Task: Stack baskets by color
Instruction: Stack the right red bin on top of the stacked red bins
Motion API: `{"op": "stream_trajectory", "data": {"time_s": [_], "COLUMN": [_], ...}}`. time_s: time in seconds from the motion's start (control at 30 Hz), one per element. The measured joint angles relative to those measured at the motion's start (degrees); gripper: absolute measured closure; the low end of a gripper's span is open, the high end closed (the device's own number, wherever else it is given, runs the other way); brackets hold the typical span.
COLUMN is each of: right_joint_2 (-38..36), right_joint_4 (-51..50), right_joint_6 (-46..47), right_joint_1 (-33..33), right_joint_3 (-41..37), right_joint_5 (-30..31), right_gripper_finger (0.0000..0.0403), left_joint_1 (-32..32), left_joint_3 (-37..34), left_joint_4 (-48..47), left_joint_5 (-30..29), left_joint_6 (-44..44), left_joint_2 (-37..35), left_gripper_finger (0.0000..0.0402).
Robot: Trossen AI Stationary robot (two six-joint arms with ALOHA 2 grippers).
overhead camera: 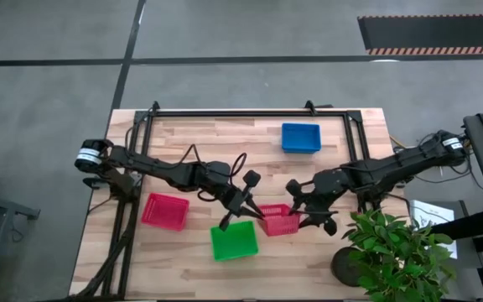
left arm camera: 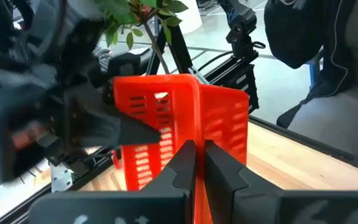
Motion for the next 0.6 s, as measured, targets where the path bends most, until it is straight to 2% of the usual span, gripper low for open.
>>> {"op": "stream_trajectory", "data": {"time_s": [0.23,0.4,0.6], "right_joint_2": [1.3,0.6,0.5], "right_joint_4": [1.0,1.8,2.5], "right_joint_6": [1.2,2.7,4.3], "right_joint_1": [-0.5,-0.8,-1.5], "right_joint_3": [0.0,-0.1,0.1], "right_joint_5": [0.4,6.3,9.3], "right_gripper_finger": [0.0234,0.0234,0.0229], "left_joint_1": [-0.1,-0.5,-1.3], "left_joint_3": [-0.1,-0.1,-0.7], "left_joint_4": [-1.2,-1.9,-2.4], "left_joint_5": [0.1,1.8,2.9], "left_joint_6": [0.0,-0.1,-0.4], "left_joint_2": [-0.1,-0.6,-0.6], "left_gripper_finger": [0.0402,0.0402,0.0402]}}
